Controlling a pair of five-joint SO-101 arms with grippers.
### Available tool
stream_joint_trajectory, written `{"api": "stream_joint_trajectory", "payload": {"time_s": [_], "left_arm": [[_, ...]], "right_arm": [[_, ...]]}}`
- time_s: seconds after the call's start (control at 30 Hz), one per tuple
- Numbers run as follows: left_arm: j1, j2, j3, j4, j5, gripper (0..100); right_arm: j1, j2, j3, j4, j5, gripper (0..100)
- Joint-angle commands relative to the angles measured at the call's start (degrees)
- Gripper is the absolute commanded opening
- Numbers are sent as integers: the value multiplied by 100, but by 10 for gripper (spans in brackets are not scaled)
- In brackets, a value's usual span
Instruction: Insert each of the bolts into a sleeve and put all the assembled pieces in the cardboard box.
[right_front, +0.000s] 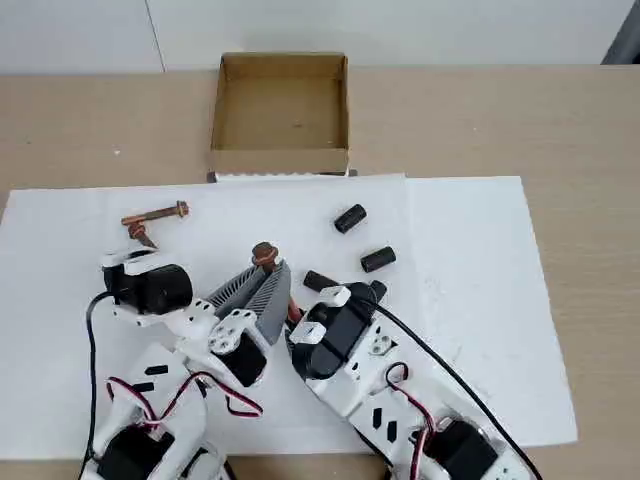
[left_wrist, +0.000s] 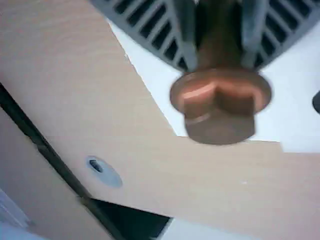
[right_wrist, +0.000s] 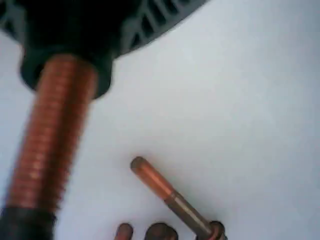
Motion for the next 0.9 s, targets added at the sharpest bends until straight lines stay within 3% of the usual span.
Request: {"api": "stream_joint_trajectory", "payload": {"time_s": [0.0,0.37,0.53,0.87], "left_arm": [[-176,18,-22,-79,-53,5],[-132,18,-66,26,-26,5],[360,18,-75,387,-26,5],[440,26,-57,1310,-44,5]], "right_arm": [[-31,-57,-97,-163,53,3],[-22,-57,-70,-163,35,3],[-4,-57,-70,-163,44,3],[-4,-57,-97,-163,44,3]]}}
